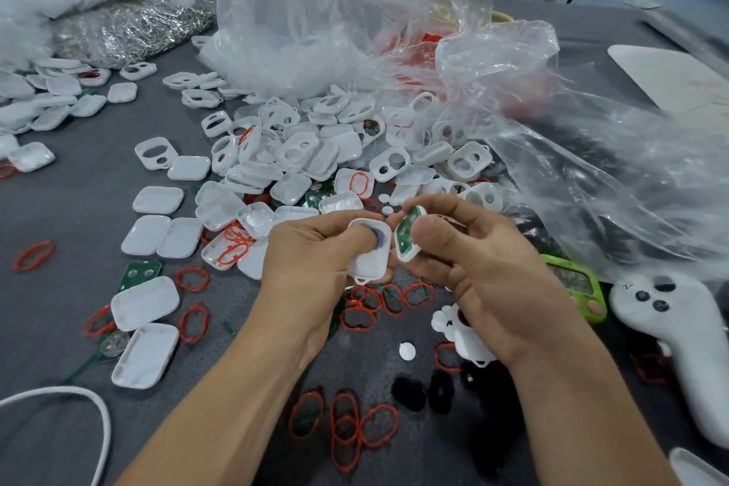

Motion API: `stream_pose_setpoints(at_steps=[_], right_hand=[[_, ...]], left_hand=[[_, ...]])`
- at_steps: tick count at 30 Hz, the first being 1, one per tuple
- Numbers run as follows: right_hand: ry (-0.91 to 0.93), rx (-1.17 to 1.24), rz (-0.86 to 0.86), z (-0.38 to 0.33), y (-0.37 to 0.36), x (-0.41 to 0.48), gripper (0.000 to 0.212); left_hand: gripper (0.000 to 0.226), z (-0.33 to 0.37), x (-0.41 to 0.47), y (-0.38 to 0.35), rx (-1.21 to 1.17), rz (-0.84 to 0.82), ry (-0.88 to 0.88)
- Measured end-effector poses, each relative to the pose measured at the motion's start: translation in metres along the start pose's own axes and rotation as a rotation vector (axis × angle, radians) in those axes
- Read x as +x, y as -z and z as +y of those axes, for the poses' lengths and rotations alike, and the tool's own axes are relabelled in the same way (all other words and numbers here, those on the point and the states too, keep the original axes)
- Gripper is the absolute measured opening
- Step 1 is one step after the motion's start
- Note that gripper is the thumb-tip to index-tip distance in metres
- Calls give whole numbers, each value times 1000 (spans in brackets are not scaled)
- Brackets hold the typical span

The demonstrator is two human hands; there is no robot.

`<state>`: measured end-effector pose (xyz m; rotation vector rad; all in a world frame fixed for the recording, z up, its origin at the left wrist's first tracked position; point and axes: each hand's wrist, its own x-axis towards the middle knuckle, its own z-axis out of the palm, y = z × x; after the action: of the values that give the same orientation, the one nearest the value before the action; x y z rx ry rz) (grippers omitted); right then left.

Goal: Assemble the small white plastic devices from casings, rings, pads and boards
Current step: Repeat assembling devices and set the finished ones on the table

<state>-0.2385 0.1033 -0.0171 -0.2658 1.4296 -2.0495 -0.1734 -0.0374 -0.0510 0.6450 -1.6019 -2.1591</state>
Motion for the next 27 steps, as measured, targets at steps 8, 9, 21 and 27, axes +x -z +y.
stream_pose_setpoints(at_steps=[8,9,21,27], right_hand=[[-7,43,44,-1,2,1,59],[-8,41,43,-1,2,1,59],[31,114,-43,2,14,2,41],[138,-984,125,7,14,1,54]], left_hand=[[12,-1,1,1,-10,-26,8],[11,-1,2,2,-16,-13,6],[17,2,8,3,-205,15,179],[14,3,9,4,-210,44,168]])
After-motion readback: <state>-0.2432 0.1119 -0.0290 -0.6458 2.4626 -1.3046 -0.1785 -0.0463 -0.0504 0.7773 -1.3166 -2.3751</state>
